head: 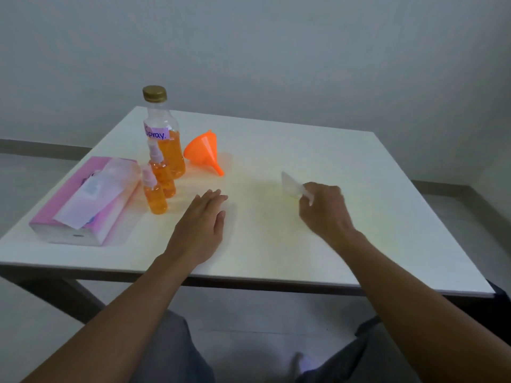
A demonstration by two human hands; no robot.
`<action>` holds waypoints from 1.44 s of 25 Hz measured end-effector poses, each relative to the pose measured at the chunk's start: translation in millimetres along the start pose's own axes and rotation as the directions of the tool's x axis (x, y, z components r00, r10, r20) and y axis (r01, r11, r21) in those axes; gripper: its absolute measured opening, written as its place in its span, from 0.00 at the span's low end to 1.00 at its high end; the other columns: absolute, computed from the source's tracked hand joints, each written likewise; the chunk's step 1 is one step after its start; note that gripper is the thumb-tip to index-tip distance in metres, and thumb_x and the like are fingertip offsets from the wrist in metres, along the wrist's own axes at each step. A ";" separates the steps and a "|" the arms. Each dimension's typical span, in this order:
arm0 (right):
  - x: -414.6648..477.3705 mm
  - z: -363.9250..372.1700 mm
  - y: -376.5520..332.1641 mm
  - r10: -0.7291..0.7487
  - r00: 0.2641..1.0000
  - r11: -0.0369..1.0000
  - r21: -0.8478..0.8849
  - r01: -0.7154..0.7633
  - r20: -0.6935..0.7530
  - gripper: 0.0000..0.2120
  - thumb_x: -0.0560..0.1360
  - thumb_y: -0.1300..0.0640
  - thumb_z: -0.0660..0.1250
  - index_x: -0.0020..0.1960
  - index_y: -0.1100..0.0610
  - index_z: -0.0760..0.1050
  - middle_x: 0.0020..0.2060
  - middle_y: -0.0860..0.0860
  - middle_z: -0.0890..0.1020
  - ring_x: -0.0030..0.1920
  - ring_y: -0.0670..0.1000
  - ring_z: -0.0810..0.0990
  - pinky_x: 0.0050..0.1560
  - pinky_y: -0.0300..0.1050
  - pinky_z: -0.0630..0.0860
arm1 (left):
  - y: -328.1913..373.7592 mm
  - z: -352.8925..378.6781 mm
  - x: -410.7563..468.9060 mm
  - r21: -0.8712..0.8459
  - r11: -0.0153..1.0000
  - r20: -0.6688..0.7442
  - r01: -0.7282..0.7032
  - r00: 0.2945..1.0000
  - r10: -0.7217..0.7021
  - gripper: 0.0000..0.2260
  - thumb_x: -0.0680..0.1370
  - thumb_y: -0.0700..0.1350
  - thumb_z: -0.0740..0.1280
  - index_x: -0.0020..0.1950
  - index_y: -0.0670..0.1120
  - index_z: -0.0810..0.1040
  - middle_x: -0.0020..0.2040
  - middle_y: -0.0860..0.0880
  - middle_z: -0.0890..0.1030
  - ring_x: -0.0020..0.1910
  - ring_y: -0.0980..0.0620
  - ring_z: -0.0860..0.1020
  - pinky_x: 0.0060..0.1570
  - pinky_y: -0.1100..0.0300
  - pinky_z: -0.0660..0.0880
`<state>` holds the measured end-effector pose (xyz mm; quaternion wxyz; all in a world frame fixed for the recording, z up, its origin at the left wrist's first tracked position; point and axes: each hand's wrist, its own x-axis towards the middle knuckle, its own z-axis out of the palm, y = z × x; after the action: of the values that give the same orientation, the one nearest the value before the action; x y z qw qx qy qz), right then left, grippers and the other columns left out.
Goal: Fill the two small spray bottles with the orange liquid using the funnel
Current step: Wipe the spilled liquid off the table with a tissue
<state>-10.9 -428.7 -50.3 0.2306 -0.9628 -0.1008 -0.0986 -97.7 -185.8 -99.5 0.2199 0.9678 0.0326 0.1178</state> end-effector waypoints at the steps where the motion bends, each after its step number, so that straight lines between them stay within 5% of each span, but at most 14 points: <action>1: -4.8 14.1 -4.3 -0.063 0.994 0.998 -0.002 0.064 0.088 0.16 0.79 0.60 0.62 0.63 0.58 0.80 0.60 0.58 0.84 0.59 0.60 0.82 0.60 0.49 0.79 | -1.0 0.7 0.5 0.034 0.999 -0.004 0.012 1.000 -0.012 0.19 0.84 0.48 0.53 0.76 0.49 0.64 0.79 0.52 0.60 0.79 0.51 0.55 0.73 0.59 0.50; 4: -18.6 46.0 -18.6 -0.298 0.898 0.954 0.075 0.290 0.322 0.23 0.86 0.53 0.55 0.79 0.54 0.63 0.79 0.49 0.65 0.80 0.48 0.59 0.81 0.49 0.55 | -4.7 4.0 3.1 0.098 0.994 0.028 0.058 0.998 -0.061 0.21 0.84 0.49 0.51 0.78 0.48 0.61 0.80 0.51 0.56 0.79 0.53 0.53 0.74 0.59 0.49; 8: -29.4 52.7 -31.5 -0.488 0.743 0.870 0.186 0.456 0.458 0.24 0.87 0.49 0.49 0.82 0.50 0.55 0.81 0.43 0.56 0.81 0.41 0.49 0.81 0.41 0.44 | -5.7 6.1 5.1 0.140 0.988 0.047 0.069 0.996 -0.077 0.22 0.84 0.51 0.49 0.78 0.49 0.61 0.80 0.51 0.59 0.79 0.52 0.54 0.75 0.56 0.51; 11: -33.6 33.4 -14.5 -0.526 0.698 0.844 0.194 0.501 0.486 0.23 0.87 0.51 0.50 0.82 0.50 0.55 0.77 0.37 0.52 0.78 0.36 0.47 0.74 0.27 0.38 | -5.8 6.9 5.7 0.157 0.984 0.059 0.080 0.994 -0.091 0.23 0.84 0.52 0.49 0.79 0.50 0.60 0.80 0.51 0.58 0.79 0.51 0.54 0.75 0.54 0.53; 13: -27.4 16.6 10.4 -0.476 0.742 0.871 0.136 0.472 0.472 0.24 0.87 0.53 0.52 0.82 0.51 0.55 0.76 0.38 0.52 0.76 0.35 0.47 0.73 0.25 0.38 | -7.5 7.7 6.0 0.155 0.985 0.069 0.070 0.994 -0.081 0.23 0.84 0.51 0.48 0.79 0.49 0.60 0.80 0.51 0.58 0.79 0.51 0.54 0.76 0.53 0.54; 16: -2.7 2.1 53.2 -0.292 0.861 0.942 -0.028 0.333 0.416 0.23 0.87 0.54 0.52 0.81 0.51 0.58 0.77 0.41 0.54 0.78 0.42 0.51 0.78 0.36 0.45 | -8.3 8.9 5.8 0.160 0.984 0.068 0.076 0.994 -0.087 0.23 0.84 0.51 0.49 0.79 0.49 0.60 0.80 0.51 0.58 0.79 0.51 0.54 0.76 0.54 0.54; 18: 16.8 4.2 67.2 -0.109 0.928 0.986 -0.083 0.147 0.356 0.18 0.86 0.56 0.51 0.73 0.50 0.70 0.73 0.46 0.72 0.76 0.58 0.67 0.72 0.49 0.64 | -6.8 9.1 6.0 0.173 0.982 0.052 0.076 0.995 -0.086 0.23 0.84 0.50 0.49 0.79 0.49 0.60 0.80 0.51 0.58 0.79 0.51 0.55 0.76 0.54 0.54; 19: 27.4 10.3 65.4 -0.018 0.951 0.993 -0.107 0.054 0.309 0.14 0.84 0.57 0.51 0.63 0.51 0.72 0.62 0.49 0.78 0.67 0.64 0.73 0.61 0.52 0.69 | -5.8 9.5 5.9 0.179 0.981 0.044 0.076 0.995 -0.085 0.22 0.84 0.50 0.50 0.79 0.49 0.61 0.79 0.50 0.59 0.79 0.50 0.55 0.75 0.55 0.54; 20: 37.4 18.5 57.4 0.038 0.963 0.990 -0.141 0.000 0.268 0.12 0.84 0.59 0.50 0.60 0.53 0.71 0.58 0.53 0.77 0.62 0.65 0.73 0.57 0.53 0.69 | -4.8 10.2 5.7 0.183 0.980 0.037 0.077 0.996 -0.085 0.22 0.84 0.50 0.50 0.78 0.48 0.61 0.79 0.50 0.60 0.79 0.50 0.56 0.75 0.55 0.55; 22: 50.3 46.6 26.9 0.059 0.963 0.988 -0.156 -0.018 0.264 0.19 0.84 0.60 0.51 0.74 0.61 0.66 0.72 0.60 0.71 0.73 0.63 0.67 0.70 0.53 0.62 | -4.0 10.7 5.5 0.187 0.979 0.033 0.078 0.996 -0.086 0.22 0.84 0.50 0.51 0.78 0.48 0.62 0.79 0.50 0.61 0.78 0.50 0.57 0.76 0.55 0.56; 26: 23.6 78.2 -35.6 -0.286 0.880 0.958 0.089 0.273 0.379 0.22 0.86 0.59 0.53 0.79 0.59 0.61 0.79 0.55 0.64 0.80 0.57 0.59 0.77 0.45 0.50 | -6.2 10.3 6.4 0.175 0.982 0.028 0.074 0.996 -0.080 0.22 0.84 0.49 0.52 0.78 0.48 0.63 0.79 0.50 0.61 0.78 0.50 0.57 0.74 0.56 0.54; 29: 3.3 58.6 -16.1 -0.378 0.854 0.925 0.187 0.331 0.359 0.22 0.86 0.59 0.53 0.80 0.55 0.62 0.80 0.47 0.62 0.81 0.47 0.54 0.80 0.43 0.46 | -8.7 10.9 7.1 0.185 0.980 0.042 0.072 0.996 -0.081 0.22 0.84 0.48 0.51 0.78 0.48 0.62 0.79 0.50 0.60 0.79 0.50 0.55 0.75 0.56 0.53; 33: -11.0 30.2 36.6 -0.314 0.886 0.948 0.059 0.313 0.341 0.27 0.84 0.67 0.55 0.80 0.51 0.61 0.79 0.46 0.61 0.80 0.47 0.56 0.81 0.50 0.50 | -8.2 11.6 6.8 0.175 0.982 0.063 0.074 0.994 -0.086 0.22 0.84 0.48 0.49 0.79 0.48 0.60 0.80 0.50 0.58 0.79 0.50 0.54 0.76 0.54 0.53; 36: -5.0 8.4 80.8 -0.119 0.949 0.981 -0.114 0.158 0.292 0.34 0.79 0.72 0.53 0.81 0.49 0.60 0.80 0.49 0.61 0.80 0.54 0.59 0.78 0.45 0.46 | -5.7 11.5 6.5 0.181 0.981 0.069 0.063 0.995 -0.076 0.23 0.84 0.48 0.49 0.79 0.47 0.59 0.80 0.50 0.57 0.79 0.50 0.53 0.77 0.54 0.52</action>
<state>4.9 -496.0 -93.1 0.1402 -0.9709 -0.1935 0.0176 -88.7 -184.7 -110.6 0.1373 0.9857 0.0684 0.0697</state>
